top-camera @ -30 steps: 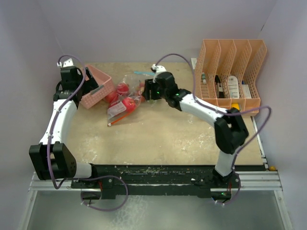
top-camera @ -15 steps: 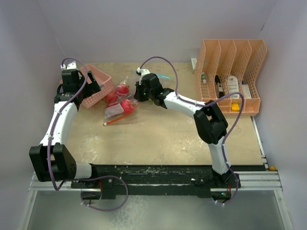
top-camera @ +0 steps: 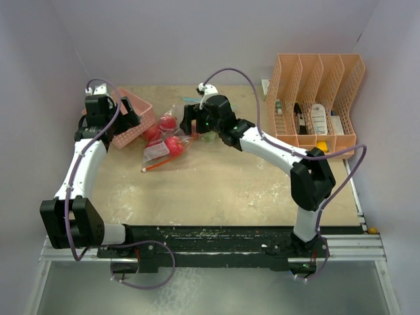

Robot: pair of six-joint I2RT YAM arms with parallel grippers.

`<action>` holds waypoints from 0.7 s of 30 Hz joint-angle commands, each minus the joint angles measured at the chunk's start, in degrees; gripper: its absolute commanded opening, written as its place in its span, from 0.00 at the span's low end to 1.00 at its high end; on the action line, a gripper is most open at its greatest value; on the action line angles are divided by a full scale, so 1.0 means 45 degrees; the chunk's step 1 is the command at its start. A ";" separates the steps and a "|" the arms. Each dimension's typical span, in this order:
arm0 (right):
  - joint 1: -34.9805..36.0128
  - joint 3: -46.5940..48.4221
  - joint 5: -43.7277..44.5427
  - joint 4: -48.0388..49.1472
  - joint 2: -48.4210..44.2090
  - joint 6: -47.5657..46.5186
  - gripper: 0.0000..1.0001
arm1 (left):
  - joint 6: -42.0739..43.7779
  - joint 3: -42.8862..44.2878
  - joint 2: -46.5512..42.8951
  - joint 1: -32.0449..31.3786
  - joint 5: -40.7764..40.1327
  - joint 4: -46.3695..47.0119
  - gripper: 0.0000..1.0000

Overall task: Open the zip-top bag and remove the fake food
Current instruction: Move the zipper food storage bag to the center of the board.

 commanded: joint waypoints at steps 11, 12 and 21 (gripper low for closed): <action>0.0116 0.1366 0.0176 -0.0458 0.2570 0.1442 0.52 | 0.0111 0.0409 -0.0855 -0.0148 -0.0005 0.0270 0.99; 0.0117 0.1345 0.0138 -0.0450 0.2526 0.1510 0.45 | 0.0065 0.0457 -0.0839 -0.0157 0.0023 0.0257 0.99; 0.0064 -0.0405 0.1933 -0.0498 -0.0437 0.1553 0.00 | -0.0320 0.0748 -0.0171 -0.0451 0.0212 0.0765 0.99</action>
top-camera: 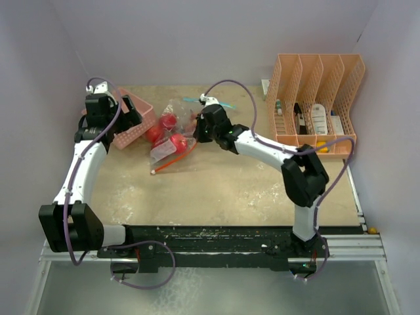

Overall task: Open the zip-top bag and remove the fake food
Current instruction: Move the zipper food storage bag to the center of the board.

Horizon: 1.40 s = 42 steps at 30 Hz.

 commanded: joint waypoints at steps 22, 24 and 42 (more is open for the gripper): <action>-0.2517 -0.3742 0.2472 -0.1377 -0.8041 -0.0613 0.00 | -0.0881 0.2786 0.4685 -0.2732 -0.3050 0.1490 0.99; -0.2534 -0.4062 0.2552 -0.1390 -0.8335 -0.0601 0.00 | -0.1093 0.3103 0.5188 -0.2770 -0.3442 0.1344 1.00; -0.2556 -0.5378 0.2531 -0.1634 -0.9333 -0.0573 0.00 | -0.1015 0.5414 0.8822 -0.2962 -0.3842 0.1207 0.72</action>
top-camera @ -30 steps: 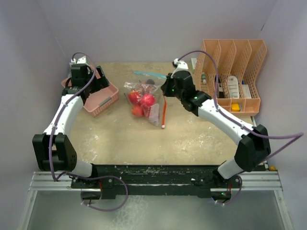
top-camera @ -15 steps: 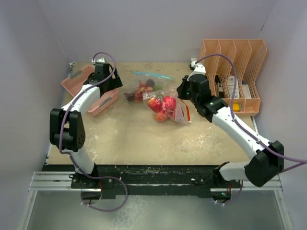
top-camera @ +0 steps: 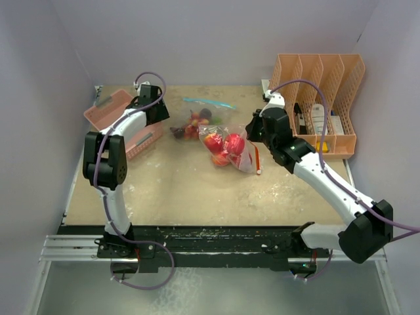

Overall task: Open the zip-top bag and remove the fake food
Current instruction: Move the zipper food storage bag to the center of the board, then adjust the bin at the corner of the board.

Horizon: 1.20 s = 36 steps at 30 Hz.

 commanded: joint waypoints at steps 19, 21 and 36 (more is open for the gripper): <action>0.0008 -0.1025 -0.0564 0.0917 -0.0093 0.0293 0.00 | 0.2407 -0.0795 -0.1497 -0.0043 0.0367 0.0038 0.08; 0.0018 -0.1097 -0.0666 0.0992 -0.0107 0.0330 0.00 | 0.2593 -0.0916 -0.1647 -0.0033 0.0363 -0.0024 0.03; 0.0001 -0.1119 -0.1219 0.1345 0.0213 0.0540 0.00 | 0.3345 -0.1981 -0.1826 0.1731 0.1437 -0.0467 0.00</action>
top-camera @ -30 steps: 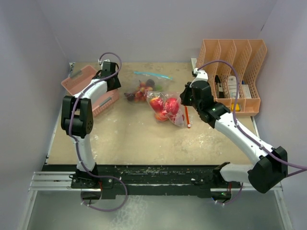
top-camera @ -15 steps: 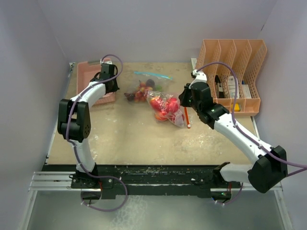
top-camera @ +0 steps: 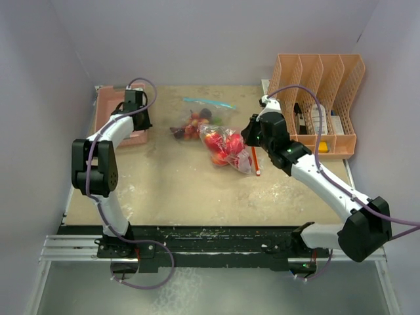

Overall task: Open the zip-top bag and remove the fake food
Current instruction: Adjust the bin at the corner of the board.

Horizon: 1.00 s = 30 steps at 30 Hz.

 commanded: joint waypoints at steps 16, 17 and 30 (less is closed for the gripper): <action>0.0008 0.0106 -0.0379 0.0354 0.0281 0.0114 0.00 | 0.1217 -0.0635 -0.0909 0.0913 0.0213 0.0123 0.00; 0.0015 0.0109 -0.0377 0.0323 0.0223 0.0099 0.00 | 0.1269 -0.0824 -0.1041 0.0902 0.0372 0.0354 0.00; 0.0015 0.0074 0.0036 -0.0342 -0.0677 -0.0630 0.69 | 0.0393 -0.1398 -0.3343 0.0639 0.0016 0.0516 0.54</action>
